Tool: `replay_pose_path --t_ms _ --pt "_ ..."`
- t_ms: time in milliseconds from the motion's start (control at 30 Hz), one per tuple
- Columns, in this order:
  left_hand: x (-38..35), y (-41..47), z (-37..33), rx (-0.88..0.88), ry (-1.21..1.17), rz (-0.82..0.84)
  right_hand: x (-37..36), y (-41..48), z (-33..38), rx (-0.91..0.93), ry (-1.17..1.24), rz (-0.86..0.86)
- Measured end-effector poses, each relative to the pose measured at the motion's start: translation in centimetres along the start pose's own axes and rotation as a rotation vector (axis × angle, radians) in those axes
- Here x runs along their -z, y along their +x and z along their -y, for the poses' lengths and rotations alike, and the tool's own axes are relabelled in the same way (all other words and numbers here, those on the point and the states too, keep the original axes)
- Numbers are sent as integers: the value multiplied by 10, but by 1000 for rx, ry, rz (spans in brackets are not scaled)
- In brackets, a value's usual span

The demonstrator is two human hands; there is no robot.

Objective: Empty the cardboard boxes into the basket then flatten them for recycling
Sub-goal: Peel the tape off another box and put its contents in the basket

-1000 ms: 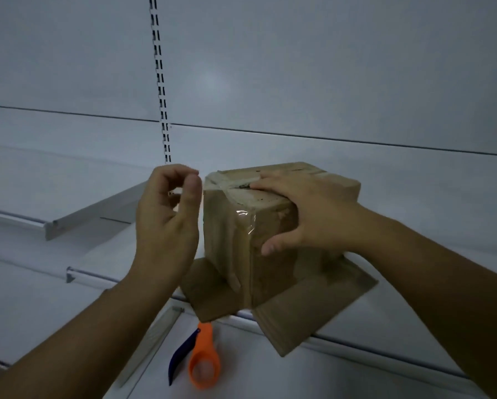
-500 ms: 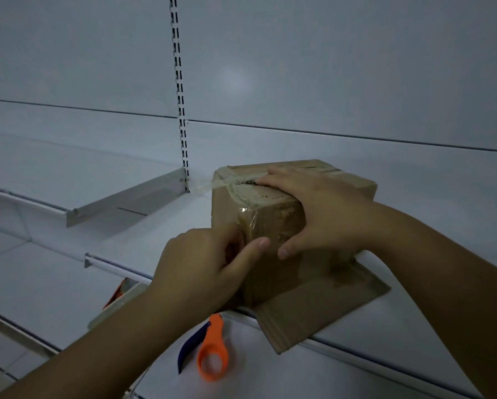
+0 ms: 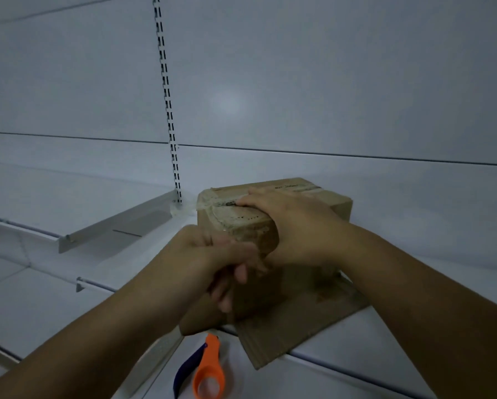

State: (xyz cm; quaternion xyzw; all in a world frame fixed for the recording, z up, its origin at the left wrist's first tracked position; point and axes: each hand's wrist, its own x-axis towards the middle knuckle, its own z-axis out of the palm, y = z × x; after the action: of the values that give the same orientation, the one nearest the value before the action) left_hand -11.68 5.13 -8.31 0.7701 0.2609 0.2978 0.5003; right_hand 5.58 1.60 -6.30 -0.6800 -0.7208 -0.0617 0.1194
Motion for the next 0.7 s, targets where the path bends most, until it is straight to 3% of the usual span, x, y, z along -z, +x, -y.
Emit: replay_pose_path --t_ms 133,200,267,367,500,567,633,700 --pt "21 9 -24 178 -539 104 -1 0 -1 -6 9 -15" --pt "38 17 -39 193 -665 80 0 -3 -3 -15 4 1" --pt "57 31 -47 130 -559 -37 2 -5 -2 -23 19 24" --pt "78 55 -39 47 -192 -201 4 -4 0 -72 44 46" --pt "78 65 -4 -185 208 -340 -6 -1 2 -76 23 -95" --pt "74 64 9 -332 320 -230 -12 -1 4 -99 75 -179" --pt "71 64 18 -341 347 -2 -16 -4 14 -97 148 -264" --pt "70 64 26 -312 269 120 -21 -5 31 -60 133 -340"
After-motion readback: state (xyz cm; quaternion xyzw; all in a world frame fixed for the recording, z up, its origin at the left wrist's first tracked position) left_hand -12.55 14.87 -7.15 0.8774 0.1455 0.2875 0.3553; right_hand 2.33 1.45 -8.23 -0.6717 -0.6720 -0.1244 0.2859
